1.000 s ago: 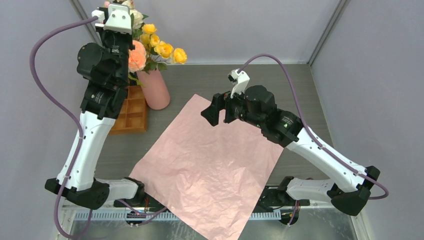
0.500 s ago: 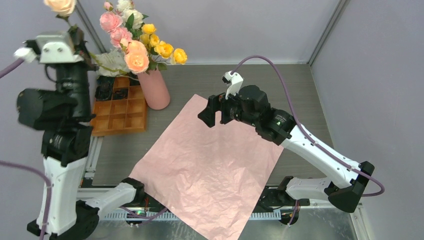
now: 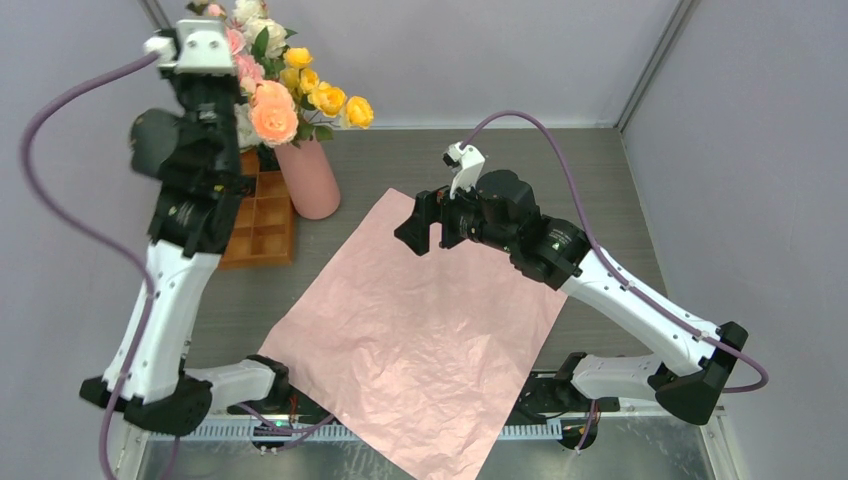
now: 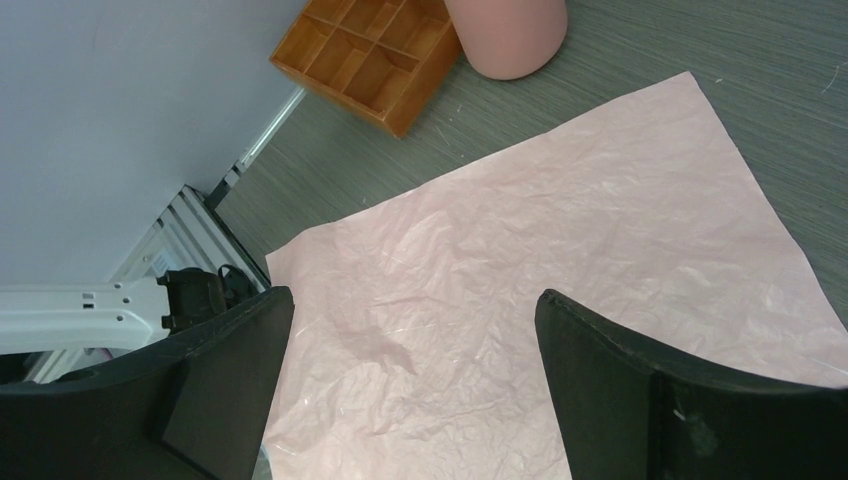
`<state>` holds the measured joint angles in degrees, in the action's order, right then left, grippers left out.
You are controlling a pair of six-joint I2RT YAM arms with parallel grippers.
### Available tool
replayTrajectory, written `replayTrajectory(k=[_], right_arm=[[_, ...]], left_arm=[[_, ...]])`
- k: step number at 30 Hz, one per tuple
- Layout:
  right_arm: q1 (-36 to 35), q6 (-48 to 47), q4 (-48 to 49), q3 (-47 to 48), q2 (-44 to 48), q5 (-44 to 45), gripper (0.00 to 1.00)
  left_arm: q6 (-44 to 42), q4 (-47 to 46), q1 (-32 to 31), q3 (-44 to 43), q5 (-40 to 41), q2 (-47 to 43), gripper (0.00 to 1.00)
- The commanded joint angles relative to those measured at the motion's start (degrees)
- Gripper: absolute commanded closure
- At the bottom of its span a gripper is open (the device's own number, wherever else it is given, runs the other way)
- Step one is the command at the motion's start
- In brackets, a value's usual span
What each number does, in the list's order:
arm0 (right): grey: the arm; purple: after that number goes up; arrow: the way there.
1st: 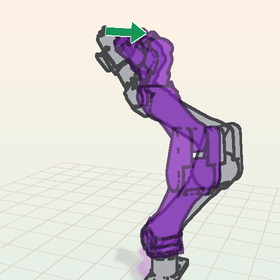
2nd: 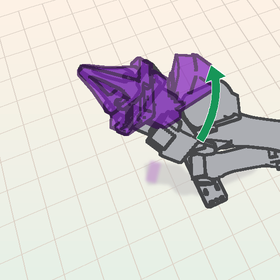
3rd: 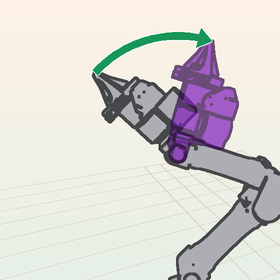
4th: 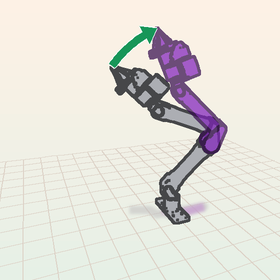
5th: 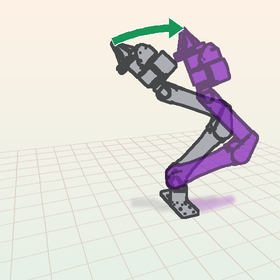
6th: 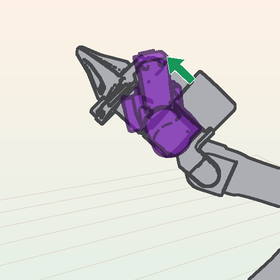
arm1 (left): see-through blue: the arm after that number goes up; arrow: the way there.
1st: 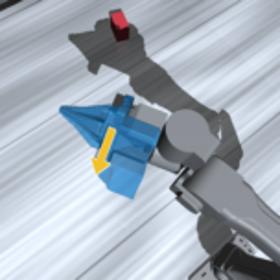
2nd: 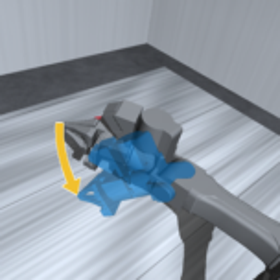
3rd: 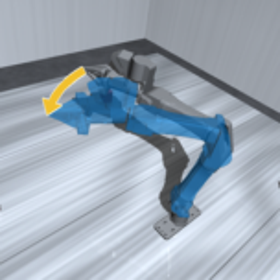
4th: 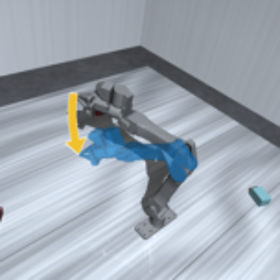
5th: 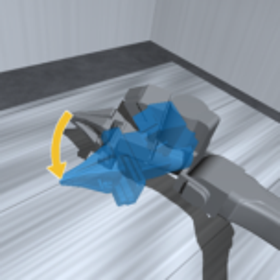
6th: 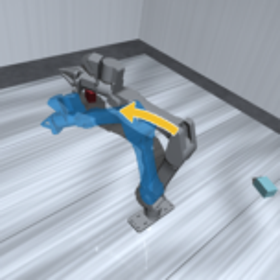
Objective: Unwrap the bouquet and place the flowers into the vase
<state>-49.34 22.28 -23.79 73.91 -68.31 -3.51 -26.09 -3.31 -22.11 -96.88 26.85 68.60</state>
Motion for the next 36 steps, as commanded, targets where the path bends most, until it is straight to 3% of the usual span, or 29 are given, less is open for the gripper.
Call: replayTrajectory(k=[1,6,12,24,36], right_arm=[[0.85,-1.80,1.54,0.73,1.02,0.97,0.04],[2.31,-3.08,0.41,1.10,0.95,0.72,0.04],[3.36,-3.17,1.05,1.19,-0.27,-1.04,0.03],[3.95,-2.46,1.84,3.63,-4.68,-4.44,0.04],[4.01,1.05,2.93,5.87,-7.92,-7.05,0.04]], left_arm=[[-2.70,-9.33,0.47,-1.60,-0.03,5.48,1.00],[-4.87,-10.94,0.93,-6.92,0.00,11.64,1.00],[-6.26,-12.88,0.93,-8.00,-1.16,12.70,1.00],[-15.03,-22.24,1.85,-1.36,-1.27,5.20,1.00],[-17.37,-27.28,5.80,1.18,-1.58,7.19,1.00]])
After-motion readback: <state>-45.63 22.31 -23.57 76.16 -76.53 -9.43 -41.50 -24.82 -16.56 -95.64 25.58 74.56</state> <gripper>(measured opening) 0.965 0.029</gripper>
